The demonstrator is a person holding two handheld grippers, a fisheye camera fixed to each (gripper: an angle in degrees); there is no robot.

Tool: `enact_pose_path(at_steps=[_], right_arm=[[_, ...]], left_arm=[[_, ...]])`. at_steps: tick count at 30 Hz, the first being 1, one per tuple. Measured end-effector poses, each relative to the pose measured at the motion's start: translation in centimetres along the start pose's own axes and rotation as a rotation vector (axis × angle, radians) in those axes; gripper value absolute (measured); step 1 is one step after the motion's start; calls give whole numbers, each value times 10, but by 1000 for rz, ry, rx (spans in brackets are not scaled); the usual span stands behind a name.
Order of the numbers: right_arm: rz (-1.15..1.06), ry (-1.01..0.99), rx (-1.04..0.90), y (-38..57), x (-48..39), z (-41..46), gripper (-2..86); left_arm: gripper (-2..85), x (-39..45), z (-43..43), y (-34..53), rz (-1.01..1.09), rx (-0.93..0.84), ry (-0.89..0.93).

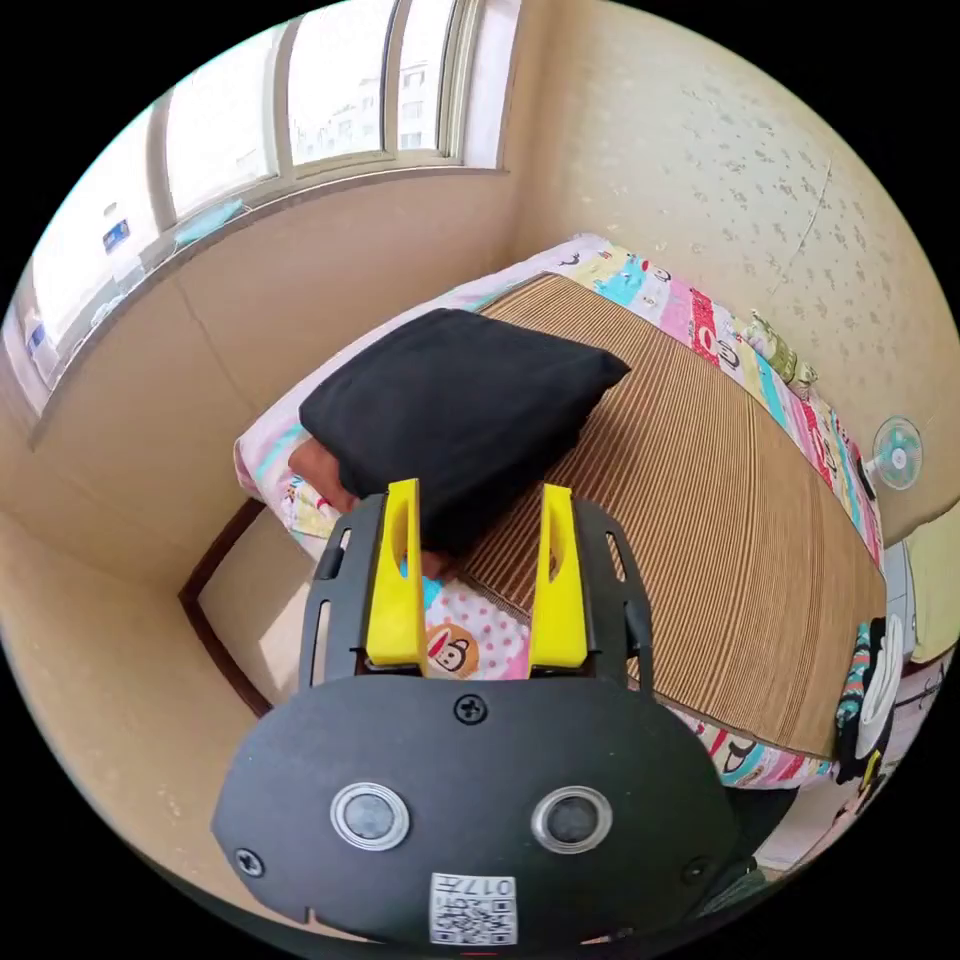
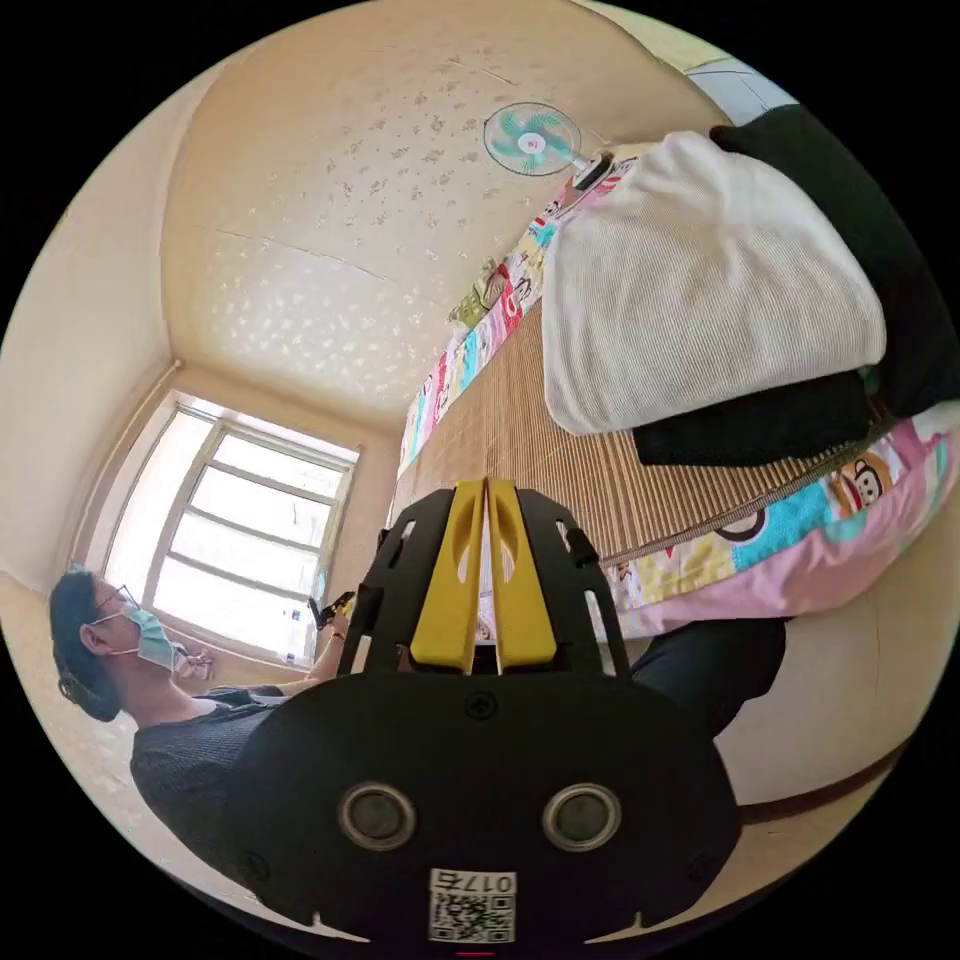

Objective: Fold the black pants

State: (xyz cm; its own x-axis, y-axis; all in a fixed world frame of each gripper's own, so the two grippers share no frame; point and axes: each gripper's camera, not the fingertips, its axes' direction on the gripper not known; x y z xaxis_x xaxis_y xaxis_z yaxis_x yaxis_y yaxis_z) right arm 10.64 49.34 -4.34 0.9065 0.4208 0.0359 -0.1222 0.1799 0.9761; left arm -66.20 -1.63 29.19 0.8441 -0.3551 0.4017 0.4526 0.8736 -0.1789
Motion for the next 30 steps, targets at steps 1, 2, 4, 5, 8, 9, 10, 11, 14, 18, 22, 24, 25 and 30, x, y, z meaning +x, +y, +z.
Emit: enact_pose_path(at_steps=[1, 2, 4, 5, 8, 9, 10, 11, 14, 18, 22, 24, 25, 30], right_arm=[[17, -6, -1, 6, 4, -2, 5], [54, -17, 6, 17, 14, -8, 5], [109, -32, 35, 33, 28, -17, 5], [141, -35, 57, 41, 37, -23, 4], [196, -99, 102, 57, 55, -28, 4], [202, -146, 106, 59, 61, -26, 4], [207, -166, 105, 59, 64, -24, 4], [215, -200, 102, 59, 70, -22, 4], [208, -243, 82, 52, 73, -15, 4], [167, -214, 26, 39, 66, -7, 5], [165, -253, 28, 34, 67, 3, 4], [152, -292, 7, 33, 67, 13, 3], [150, -293, -2, 33, 67, 15, 3], [175, -251, -42, 41, 80, 29, 3]], left_arm=[[164, -8, 14, -17, -19, -61, 31], [159, -18, 24, -27, -64, -98, 72], [130, -34, 23, -34, -179, -67, 97], [98, -46, 19, -34, -286, -42, 91], [19, -58, 14, -38, -296, -50, 122], [13, -61, 13, -38, -290, -58, 146], [1, -73, 8, -37, -307, -61, 246], [-2, -89, -1, -31, -360, -37, 367], [-1, -124, -48, 7, -513, 250, 497], [64, -145, -73, 27, -615, 340, 468], [130, -142, -65, -1, -585, 170, 497], [95, -140, -73, -5, -658, 151, 477], [75, -137, -81, -9, -673, 149, 500], [51, -109, -120, -43, -509, 147, 653]])
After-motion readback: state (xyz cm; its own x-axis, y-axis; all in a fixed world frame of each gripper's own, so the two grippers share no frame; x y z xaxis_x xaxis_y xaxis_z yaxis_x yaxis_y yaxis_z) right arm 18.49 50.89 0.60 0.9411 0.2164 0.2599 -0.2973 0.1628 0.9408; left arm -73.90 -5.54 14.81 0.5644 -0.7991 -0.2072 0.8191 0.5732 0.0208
